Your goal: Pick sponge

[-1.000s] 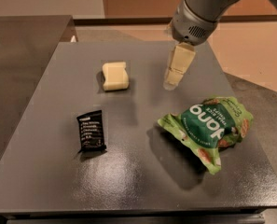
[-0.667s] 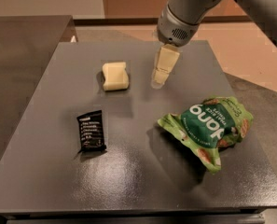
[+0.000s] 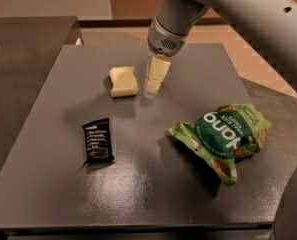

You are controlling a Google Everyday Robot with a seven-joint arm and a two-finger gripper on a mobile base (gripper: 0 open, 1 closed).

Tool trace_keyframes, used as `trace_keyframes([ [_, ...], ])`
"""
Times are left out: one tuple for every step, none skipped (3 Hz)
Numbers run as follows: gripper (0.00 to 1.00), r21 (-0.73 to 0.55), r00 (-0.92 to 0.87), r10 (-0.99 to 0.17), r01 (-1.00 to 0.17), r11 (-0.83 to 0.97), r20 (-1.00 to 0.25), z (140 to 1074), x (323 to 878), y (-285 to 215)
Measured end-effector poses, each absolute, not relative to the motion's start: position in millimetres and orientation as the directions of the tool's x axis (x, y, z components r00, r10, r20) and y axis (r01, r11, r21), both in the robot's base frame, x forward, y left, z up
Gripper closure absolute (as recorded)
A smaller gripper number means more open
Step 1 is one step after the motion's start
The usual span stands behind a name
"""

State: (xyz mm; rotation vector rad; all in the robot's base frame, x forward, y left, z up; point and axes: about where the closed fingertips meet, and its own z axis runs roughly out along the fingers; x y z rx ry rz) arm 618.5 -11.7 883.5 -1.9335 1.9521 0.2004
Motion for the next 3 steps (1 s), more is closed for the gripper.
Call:
trace_keyframes([
  [0.00, -0.150, 0.013, -0.931, -0.988, 0.045, -0.365, 869.3, 626.2, 4.2],
  [0.00, -0.127, 0.008, -0.929, -0.991, 0.042, -0.369, 858.4, 628.4, 19.6],
  [0.00, -0.104, 0.011, -0.929, -0.994, 0.030, -0.371, 848.5, 630.1, 33.3],
])
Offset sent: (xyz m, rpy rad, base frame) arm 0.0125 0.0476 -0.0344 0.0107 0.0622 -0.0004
